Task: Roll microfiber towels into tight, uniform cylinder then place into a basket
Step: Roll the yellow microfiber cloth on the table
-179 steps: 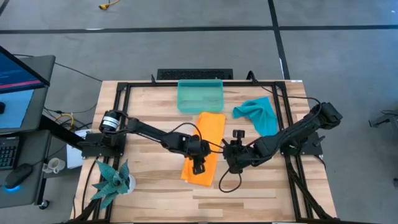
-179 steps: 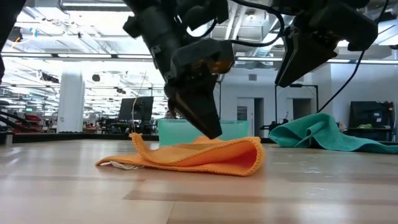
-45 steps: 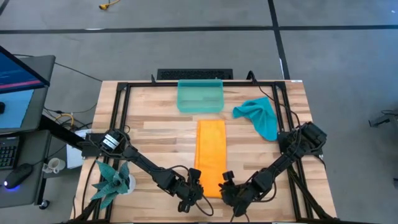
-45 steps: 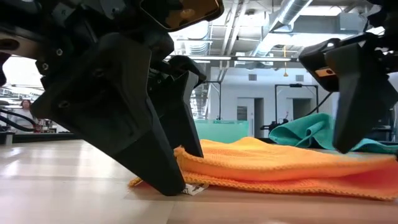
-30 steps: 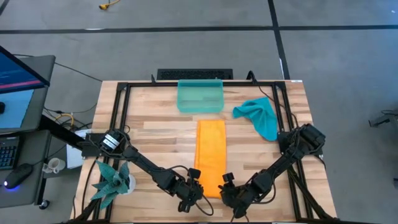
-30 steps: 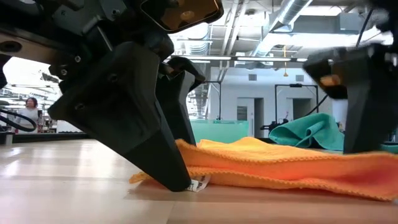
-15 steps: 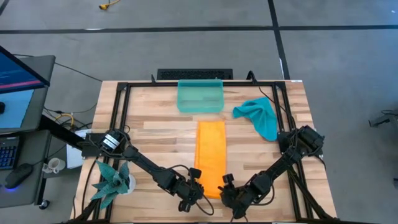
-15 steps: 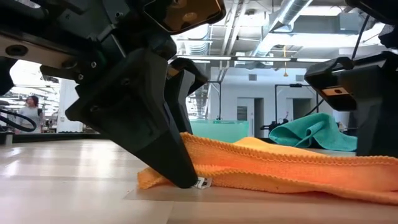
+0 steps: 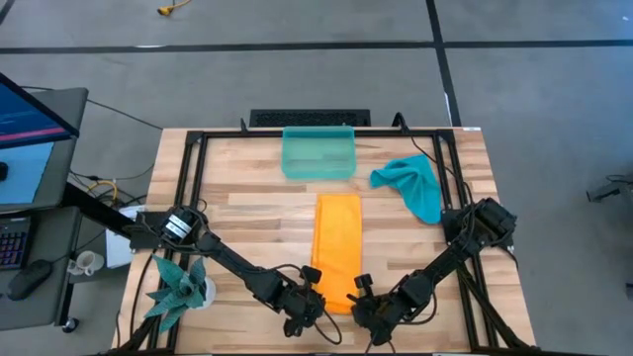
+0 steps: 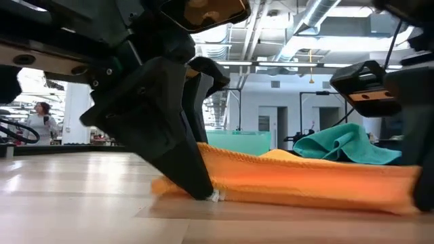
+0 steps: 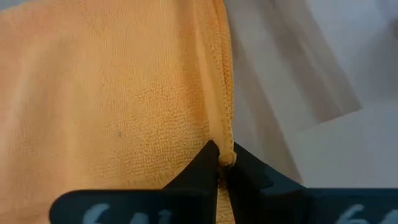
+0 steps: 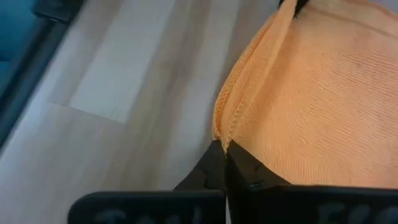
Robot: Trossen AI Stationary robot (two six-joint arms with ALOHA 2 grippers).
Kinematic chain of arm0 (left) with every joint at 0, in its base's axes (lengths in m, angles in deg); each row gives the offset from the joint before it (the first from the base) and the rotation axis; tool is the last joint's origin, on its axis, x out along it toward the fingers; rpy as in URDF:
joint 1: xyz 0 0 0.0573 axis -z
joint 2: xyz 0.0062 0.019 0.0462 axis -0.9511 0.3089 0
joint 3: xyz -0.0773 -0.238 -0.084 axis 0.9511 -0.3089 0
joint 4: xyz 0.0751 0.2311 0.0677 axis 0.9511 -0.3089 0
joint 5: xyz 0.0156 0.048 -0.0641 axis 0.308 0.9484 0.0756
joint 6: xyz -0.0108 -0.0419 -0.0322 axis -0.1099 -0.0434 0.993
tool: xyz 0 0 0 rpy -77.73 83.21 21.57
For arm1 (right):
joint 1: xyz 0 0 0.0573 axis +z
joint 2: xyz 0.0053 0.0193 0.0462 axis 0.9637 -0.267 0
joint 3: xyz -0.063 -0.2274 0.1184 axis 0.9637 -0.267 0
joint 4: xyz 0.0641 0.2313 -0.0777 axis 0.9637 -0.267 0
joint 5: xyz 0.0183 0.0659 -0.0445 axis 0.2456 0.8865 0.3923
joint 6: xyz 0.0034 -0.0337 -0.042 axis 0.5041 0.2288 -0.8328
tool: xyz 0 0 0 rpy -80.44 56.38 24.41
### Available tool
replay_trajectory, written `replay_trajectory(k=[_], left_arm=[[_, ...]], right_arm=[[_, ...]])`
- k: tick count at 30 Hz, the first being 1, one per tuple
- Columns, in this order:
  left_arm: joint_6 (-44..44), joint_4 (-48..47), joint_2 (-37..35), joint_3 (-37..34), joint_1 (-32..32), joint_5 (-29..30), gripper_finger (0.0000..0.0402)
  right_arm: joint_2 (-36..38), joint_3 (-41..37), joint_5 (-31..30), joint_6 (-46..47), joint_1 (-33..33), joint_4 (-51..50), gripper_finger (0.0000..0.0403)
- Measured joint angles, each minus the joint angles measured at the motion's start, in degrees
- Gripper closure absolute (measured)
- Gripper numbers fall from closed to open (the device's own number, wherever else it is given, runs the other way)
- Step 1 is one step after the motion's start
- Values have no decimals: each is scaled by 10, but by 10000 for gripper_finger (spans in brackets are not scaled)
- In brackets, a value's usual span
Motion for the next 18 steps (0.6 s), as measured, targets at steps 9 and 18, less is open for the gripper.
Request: replay_trajectory(k=[9, 18], left_arm=[[2, -64, 0, 45, 25, 41, 391], [28, -134, -1, 94, 52, 84, 391]], right_arm=[[3, 17, -4, 0, 2, -17, 397], [5, 94, -60, 0, 34, -99, 392]])
